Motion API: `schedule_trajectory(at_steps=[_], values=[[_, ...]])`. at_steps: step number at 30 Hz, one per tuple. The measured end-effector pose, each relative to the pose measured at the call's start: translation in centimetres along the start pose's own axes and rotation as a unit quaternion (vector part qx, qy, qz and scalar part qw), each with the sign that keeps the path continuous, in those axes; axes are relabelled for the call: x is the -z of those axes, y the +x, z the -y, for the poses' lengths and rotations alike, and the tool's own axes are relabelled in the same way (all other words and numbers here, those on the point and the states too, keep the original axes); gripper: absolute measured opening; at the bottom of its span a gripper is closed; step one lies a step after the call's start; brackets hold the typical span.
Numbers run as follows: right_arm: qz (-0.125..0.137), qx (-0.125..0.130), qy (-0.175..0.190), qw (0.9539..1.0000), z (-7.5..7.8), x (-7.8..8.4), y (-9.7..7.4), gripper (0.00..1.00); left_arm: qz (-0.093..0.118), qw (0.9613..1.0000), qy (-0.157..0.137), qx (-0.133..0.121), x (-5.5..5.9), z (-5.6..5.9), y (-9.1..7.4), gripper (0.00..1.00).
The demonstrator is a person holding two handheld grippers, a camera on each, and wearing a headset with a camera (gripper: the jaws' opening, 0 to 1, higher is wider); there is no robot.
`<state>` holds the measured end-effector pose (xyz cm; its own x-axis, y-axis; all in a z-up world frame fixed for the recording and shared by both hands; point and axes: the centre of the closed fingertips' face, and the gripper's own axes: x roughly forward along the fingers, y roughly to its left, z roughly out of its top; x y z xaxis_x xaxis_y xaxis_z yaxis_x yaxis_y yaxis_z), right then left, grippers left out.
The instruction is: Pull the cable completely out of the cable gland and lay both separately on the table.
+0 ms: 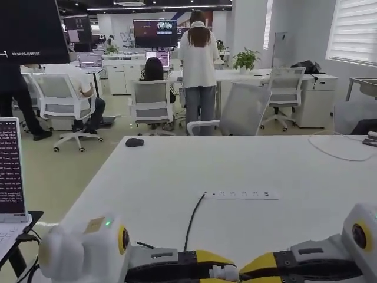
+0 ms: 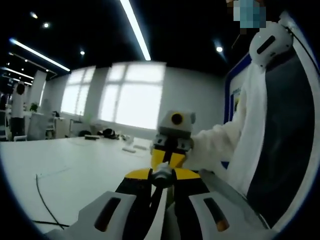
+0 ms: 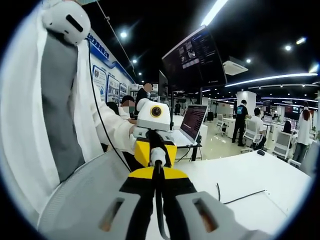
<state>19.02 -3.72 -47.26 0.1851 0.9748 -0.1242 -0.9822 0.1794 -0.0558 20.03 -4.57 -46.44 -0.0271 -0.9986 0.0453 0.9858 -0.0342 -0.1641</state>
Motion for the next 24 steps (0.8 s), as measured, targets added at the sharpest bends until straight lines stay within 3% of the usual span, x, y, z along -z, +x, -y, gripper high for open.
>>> schedule_trajectory(at_steps=[2, 5, 8, 11, 20, 24], values=[[-0.002, 0.004, 0.008, 1.0, 0.1, 0.1, 0.0, 0.02, -0.004, 1.0, -0.007, 0.0, 0.1, -0.1, 0.1, 0.16], [-0.003, 0.005, 0.017, 0.9998, 0.2, 0.1, 0.1, 0.02, -0.008, 0.9978, -0.065, 0.006, 0.2, -0.2, -0.1, 0.16], [-0.003, 0.005, 0.018, 0.9998, 0.2, 0.3, 0.2, 0.02, -0.005, 0.9994, -0.035, 0.005, 0.2, -0.3, -0.2, 0.16], [-0.017, 0.005, -0.027, 0.9995, 0.4, 0.8, 0.2, 0.02, -0.011, 0.9992, -0.038, 0.004, 0.4, -0.4, -0.4, 0.16], [-0.057, 0.021, -0.027, 0.9978, 1.5, 3.5, -1.0, 0.02, -0.013, 0.9973, -0.07, -0.017, 1.1, -1.5, -1.6, 0.16], [-0.089, 0.039, -0.016, 0.9951, 2.2, 5.7, -2.2, 0.02, -0.008, 0.9968, -0.075, -0.024, 1.2, -1.8, -2.2, 0.16]])
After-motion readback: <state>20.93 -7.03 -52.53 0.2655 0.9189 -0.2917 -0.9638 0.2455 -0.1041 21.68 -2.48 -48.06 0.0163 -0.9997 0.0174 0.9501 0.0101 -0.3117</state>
